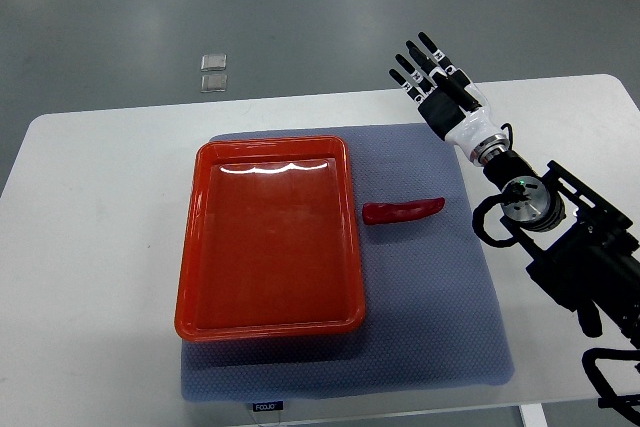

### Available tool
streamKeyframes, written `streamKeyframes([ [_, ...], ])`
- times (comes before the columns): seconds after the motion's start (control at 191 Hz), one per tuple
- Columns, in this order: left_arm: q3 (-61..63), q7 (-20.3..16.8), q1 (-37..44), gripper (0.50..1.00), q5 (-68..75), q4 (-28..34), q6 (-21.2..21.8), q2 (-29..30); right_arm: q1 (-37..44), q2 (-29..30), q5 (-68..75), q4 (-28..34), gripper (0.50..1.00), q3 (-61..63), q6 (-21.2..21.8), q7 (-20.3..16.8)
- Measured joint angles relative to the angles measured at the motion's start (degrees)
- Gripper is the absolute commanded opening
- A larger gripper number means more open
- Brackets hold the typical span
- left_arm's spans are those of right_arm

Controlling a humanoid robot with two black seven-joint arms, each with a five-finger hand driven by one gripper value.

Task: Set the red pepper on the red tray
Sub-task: 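Move the right hand down toward the red pepper beside the tray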

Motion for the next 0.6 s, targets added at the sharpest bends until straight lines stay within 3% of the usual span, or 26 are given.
streamKeyframes([
  [0.388,0.0,0.0,0.0,1.000,0.0,-0.1,0.0,0.0,0.9,-1.1,-1.5,0.1,0.919,-1.0,0.8,-0.5],
  [0.598,0.0,0.0,0.0,1.000,0.0,-0.1,0.0,0.0,8.4,-11.3,-16.2,3.6,0.919,-16.1,5.1,-6.0],
])
